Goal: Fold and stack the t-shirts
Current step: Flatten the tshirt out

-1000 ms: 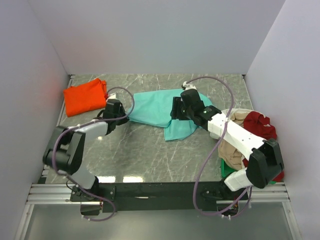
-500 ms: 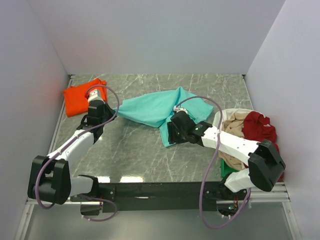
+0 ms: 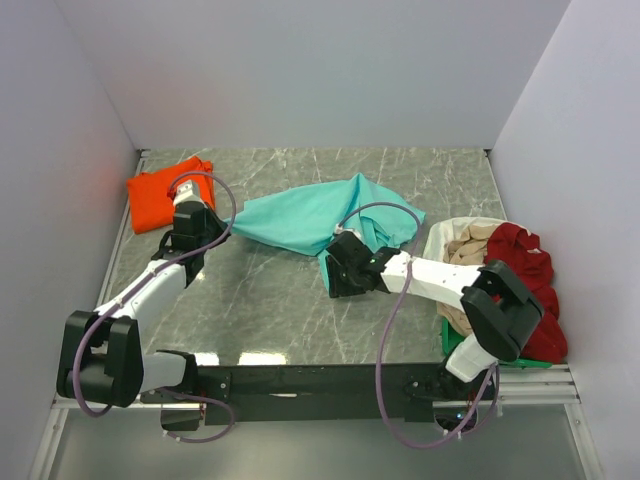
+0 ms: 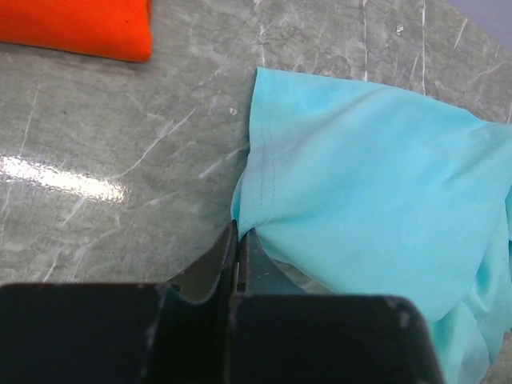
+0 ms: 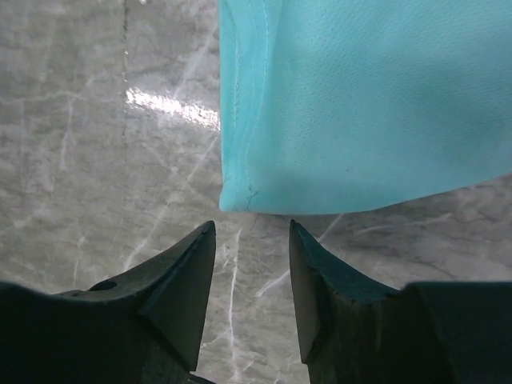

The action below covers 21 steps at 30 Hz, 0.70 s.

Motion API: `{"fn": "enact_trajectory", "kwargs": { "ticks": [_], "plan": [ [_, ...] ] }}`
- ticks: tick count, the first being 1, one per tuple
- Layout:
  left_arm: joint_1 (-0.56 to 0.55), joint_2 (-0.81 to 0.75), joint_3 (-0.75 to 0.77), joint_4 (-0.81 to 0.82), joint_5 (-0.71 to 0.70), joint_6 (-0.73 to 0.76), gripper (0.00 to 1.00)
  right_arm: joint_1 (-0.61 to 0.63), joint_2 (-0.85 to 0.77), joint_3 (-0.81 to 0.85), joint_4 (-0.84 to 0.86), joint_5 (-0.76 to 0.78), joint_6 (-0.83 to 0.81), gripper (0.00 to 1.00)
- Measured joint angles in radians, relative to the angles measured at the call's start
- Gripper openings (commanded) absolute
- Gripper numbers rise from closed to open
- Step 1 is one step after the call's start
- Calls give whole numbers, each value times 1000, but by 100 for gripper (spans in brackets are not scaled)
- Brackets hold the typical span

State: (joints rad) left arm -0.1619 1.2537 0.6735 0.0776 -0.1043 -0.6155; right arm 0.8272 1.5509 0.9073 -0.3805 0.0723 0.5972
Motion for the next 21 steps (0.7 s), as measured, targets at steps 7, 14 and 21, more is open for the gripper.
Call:
{"fn": "enact_trajectory", "kwargs": {
  "ticks": [7, 14, 21],
  "plan": [
    [11, 1, -1, 0, 6, 3, 1, 2, 82, 0, 38, -15, 16, 46],
    [18, 3, -8, 2, 14, 6, 0, 2, 105, 0, 84, -25, 27, 37],
    [23, 3, -11, 3, 21, 8, 1, 2, 128, 5, 116, -16, 43, 0]
  ]
}}
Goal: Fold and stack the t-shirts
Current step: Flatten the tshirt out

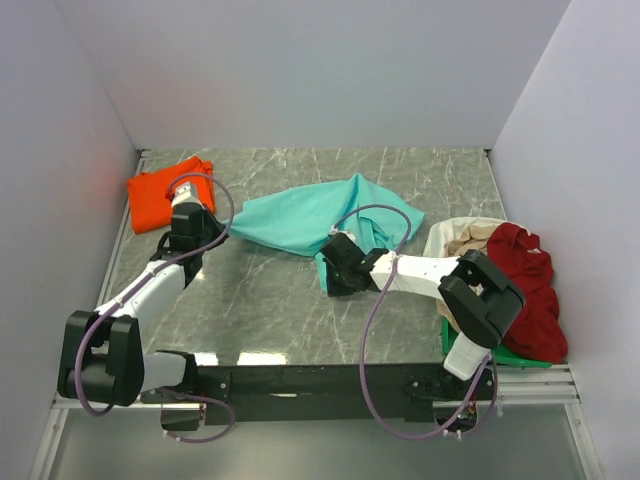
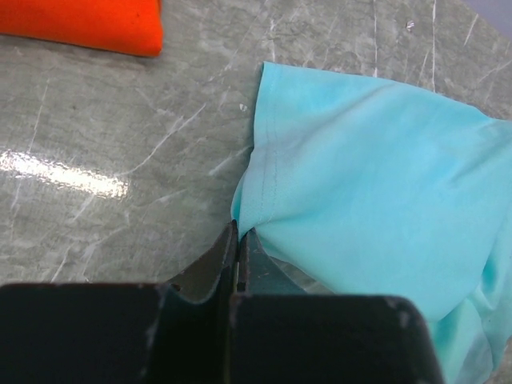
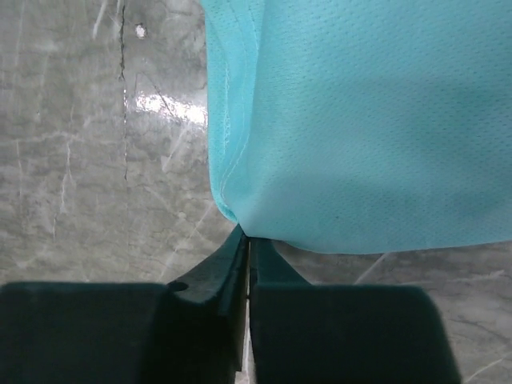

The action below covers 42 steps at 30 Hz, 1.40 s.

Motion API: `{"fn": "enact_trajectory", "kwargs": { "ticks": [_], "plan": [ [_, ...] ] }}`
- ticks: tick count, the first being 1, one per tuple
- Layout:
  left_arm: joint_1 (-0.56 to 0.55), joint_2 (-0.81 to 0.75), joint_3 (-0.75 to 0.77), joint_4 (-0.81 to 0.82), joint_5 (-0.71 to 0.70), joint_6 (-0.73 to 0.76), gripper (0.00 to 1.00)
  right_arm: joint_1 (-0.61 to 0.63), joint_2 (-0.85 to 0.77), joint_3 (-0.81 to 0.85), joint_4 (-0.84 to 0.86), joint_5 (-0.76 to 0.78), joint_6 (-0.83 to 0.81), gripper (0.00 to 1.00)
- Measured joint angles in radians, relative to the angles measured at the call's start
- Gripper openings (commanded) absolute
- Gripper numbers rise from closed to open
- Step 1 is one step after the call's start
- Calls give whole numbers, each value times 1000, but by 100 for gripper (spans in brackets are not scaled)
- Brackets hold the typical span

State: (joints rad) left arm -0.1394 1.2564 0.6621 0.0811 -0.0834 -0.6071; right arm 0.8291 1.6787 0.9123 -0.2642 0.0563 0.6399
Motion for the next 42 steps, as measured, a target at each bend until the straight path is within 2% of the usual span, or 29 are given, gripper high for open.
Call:
{"fn": "enact_trajectory", "kwargs": {
  "ticks": [4, 8, 13, 17, 22, 27, 31, 34, 39, 42],
  "plan": [
    [10, 0, -2, -3, 0, 8, 1, 0, -6, 0, -11, 15, 2, 0],
    [49, 3, 3, -13, 16, 21, 0, -9, -62, 9, -122, 85, -11, 0],
    [120, 44, 123, -100, 55, 45, 1, -104, -266, 126, -292, 168, -58, 0],
    [194, 32, 247, -152, 92, 66, 1, -205, -471, 243, -347, 229, -92, 0],
    [272, -60, 327, -201, 116, 72, 1, -264, -699, 340, -411, 286, -122, 0],
    [268, -216, 326, -239, 162, 62, 1, -266, -796, 405, -458, 304, -141, 0],
    [268, -338, 329, -276, 166, 61, 0, -266, -834, 433, -475, 303, -159, 0],
    [268, -364, 347, -291, 182, 61, 0, -267, -831, 460, -475, 301, -172, 0],
    [268, -287, 388, -282, 234, 60, 0, -332, -732, 531, -429, 245, -207, 0],
    [268, -183, 413, -286, 268, 60, 0, -396, -626, 581, -396, 186, -227, 0]
  ]
}}
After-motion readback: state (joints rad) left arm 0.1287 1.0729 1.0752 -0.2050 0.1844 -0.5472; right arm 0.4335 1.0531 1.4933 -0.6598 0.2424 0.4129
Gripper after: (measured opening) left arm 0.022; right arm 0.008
